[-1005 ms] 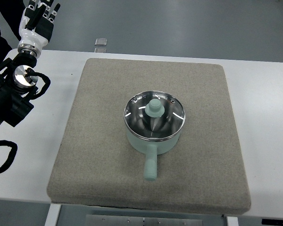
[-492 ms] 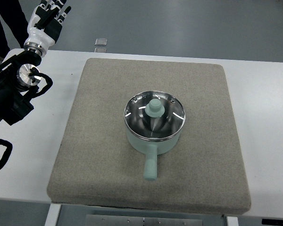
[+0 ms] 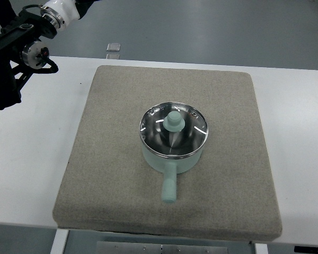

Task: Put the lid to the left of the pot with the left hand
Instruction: 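Raise the left hand and swing it over the saucepan lid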

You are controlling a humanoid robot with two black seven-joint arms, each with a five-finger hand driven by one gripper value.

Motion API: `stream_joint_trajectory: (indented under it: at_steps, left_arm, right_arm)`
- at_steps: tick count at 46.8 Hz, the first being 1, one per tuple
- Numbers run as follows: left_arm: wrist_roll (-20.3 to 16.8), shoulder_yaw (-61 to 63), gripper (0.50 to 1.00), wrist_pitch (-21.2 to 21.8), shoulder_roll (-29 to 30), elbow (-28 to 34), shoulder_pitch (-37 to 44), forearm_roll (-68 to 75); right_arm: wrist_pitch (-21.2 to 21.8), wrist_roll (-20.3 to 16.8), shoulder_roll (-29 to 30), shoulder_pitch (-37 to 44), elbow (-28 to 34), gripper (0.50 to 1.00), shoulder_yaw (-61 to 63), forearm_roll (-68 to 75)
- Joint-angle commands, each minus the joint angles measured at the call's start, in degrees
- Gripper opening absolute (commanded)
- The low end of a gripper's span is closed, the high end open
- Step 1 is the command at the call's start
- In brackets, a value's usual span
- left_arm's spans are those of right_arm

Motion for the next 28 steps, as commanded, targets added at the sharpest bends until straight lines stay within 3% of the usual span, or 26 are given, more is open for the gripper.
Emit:
stream_joint_trajectory:
  at_steps: [1, 18, 28]
  left_arm:
    - [-0.1, 0.5, 0.992, 0.0, 0.3, -0.8, -0.9, 5.0]
    - [-0.2, 12.3, 0.992, -1.3, 2.2, -8.3, -8.2, 17.8]
    - [-0.3, 14.8, 0.992, -3.2, 3.0, -13.6, -12.9, 33.6]
  right_arm:
    - [0.1, 0.0, 0.0, 0.0, 0.0, 0.924, 0.0, 0.0]
    - [0.1, 0.0, 0.0, 0.0, 0.0, 0.924, 0.0, 0.0]
    - [0.0, 0.0, 0.0, 0.0, 0.0, 0.924, 0.0, 0.0]
